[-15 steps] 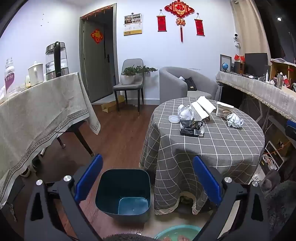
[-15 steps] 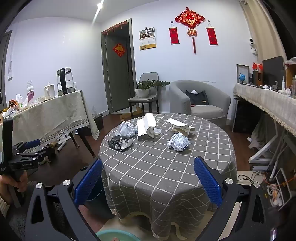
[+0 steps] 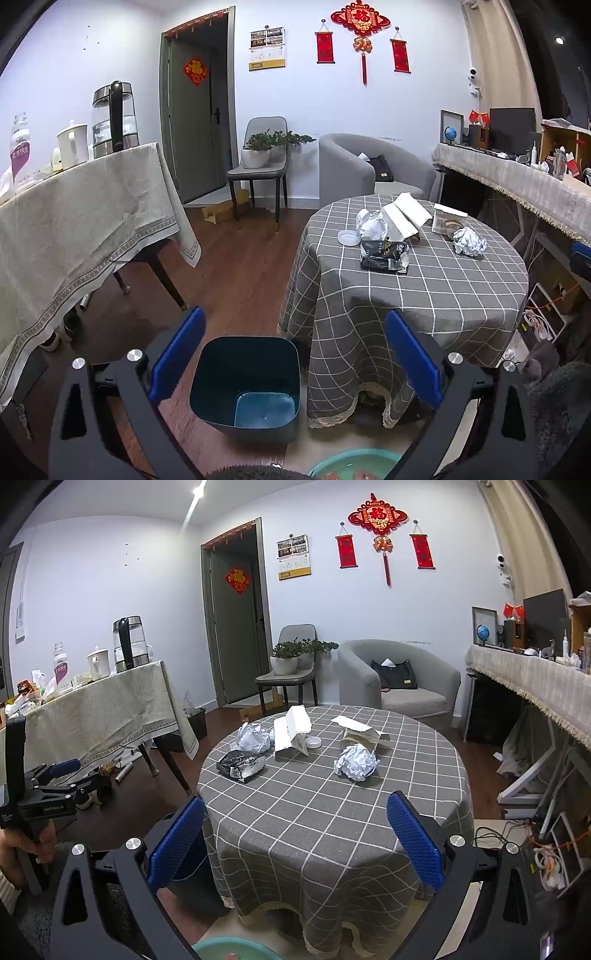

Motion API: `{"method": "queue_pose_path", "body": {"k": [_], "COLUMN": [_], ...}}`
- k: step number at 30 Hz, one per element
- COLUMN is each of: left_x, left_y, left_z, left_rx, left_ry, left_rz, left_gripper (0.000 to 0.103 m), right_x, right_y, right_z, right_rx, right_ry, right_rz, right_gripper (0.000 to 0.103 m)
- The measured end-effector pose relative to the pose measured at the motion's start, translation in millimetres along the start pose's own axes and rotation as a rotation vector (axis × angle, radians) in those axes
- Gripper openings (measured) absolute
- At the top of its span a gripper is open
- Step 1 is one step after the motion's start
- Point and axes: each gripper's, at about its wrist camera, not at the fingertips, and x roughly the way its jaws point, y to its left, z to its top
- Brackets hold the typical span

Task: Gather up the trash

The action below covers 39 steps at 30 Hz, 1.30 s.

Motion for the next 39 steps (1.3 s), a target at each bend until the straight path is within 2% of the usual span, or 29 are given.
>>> {"method": "queue_pose_path", "body": {"k": [39], "left_x": [-0.1], "left_y": [4.5], "left_z": [-1.5], "left_rx": [-0.001], "left_ry": [-0.002], "left_rz": [-0.001], "left_gripper": [0.099], "right_x": [0.0], "right_y": [0.7], "right_z": [0.5], "right_rx": [0.013], "right_ry": [-0.002], "right_rz": [0.006], "right_gripper": [0.1]}}
